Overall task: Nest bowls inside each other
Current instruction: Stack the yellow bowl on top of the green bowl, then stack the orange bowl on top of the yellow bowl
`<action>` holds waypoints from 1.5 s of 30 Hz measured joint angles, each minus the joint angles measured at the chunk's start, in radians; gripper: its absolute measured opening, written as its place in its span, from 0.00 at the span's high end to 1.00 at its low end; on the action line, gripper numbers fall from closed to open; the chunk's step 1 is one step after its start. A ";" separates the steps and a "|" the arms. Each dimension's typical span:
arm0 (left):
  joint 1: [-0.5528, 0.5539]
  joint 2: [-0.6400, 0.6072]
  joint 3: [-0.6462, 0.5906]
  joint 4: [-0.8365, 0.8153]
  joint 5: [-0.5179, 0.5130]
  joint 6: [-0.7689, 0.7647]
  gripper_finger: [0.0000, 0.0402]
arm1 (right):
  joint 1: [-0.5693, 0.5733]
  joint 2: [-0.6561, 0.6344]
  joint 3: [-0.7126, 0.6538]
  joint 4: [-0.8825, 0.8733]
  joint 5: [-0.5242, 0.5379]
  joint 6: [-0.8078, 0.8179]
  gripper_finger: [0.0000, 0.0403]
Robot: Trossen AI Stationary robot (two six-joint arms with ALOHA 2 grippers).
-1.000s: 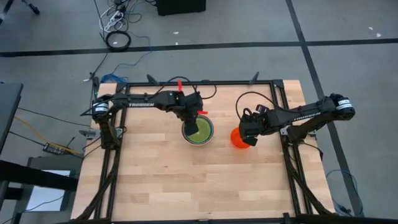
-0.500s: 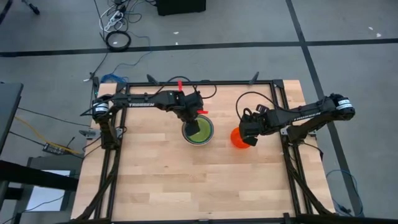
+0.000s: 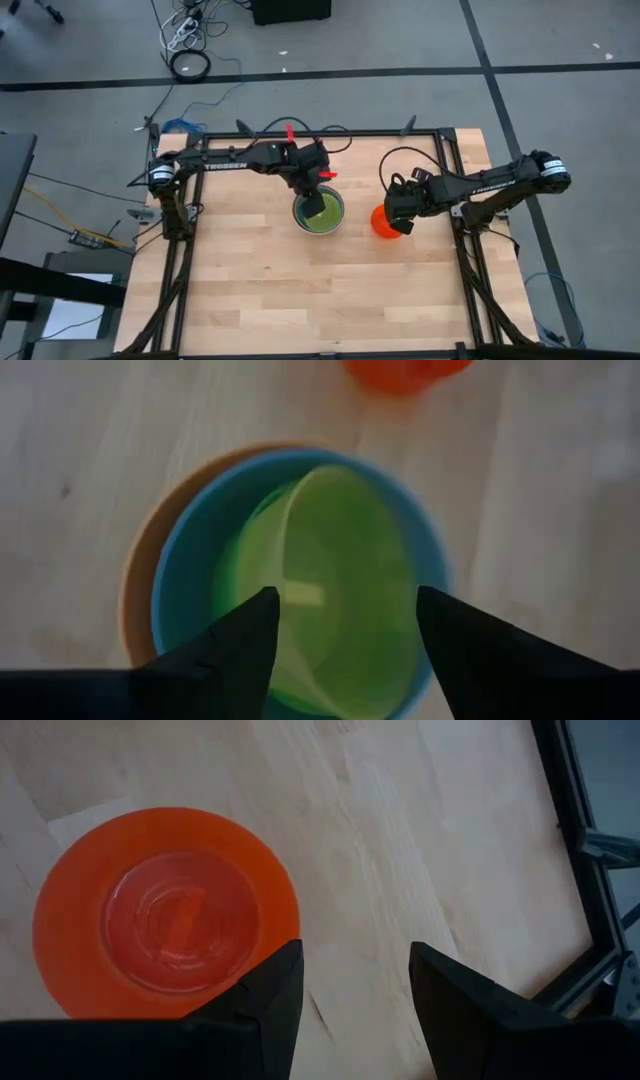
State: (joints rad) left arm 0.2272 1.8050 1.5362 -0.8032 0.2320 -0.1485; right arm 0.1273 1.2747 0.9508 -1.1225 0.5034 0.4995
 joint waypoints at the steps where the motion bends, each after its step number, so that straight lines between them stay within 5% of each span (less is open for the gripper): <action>1: 0.000 0.000 0.024 -0.012 0.002 -0.014 0.39 | -0.003 0.000 0.000 0.000 0.000 0.000 0.58; 14: -0.009 -0.002 0.209 -0.176 -0.024 -0.012 0.39 | -0.014 0.000 0.000 -0.034 -0.021 -0.002 0.58; 24: -0.086 -0.002 0.209 -0.428 -0.360 0.009 0.39 | -0.079 0.000 -0.096 0.083 -0.178 0.039 0.58; 45: -0.144 -0.001 0.208 -0.460 -0.378 -0.021 0.39 | -0.246 0.027 -0.157 0.278 -0.318 -0.008 0.52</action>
State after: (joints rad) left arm 0.0830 1.8038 1.7447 -1.2632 -0.1456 -0.1691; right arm -0.1184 1.3019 0.7940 -0.8446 0.1852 0.4918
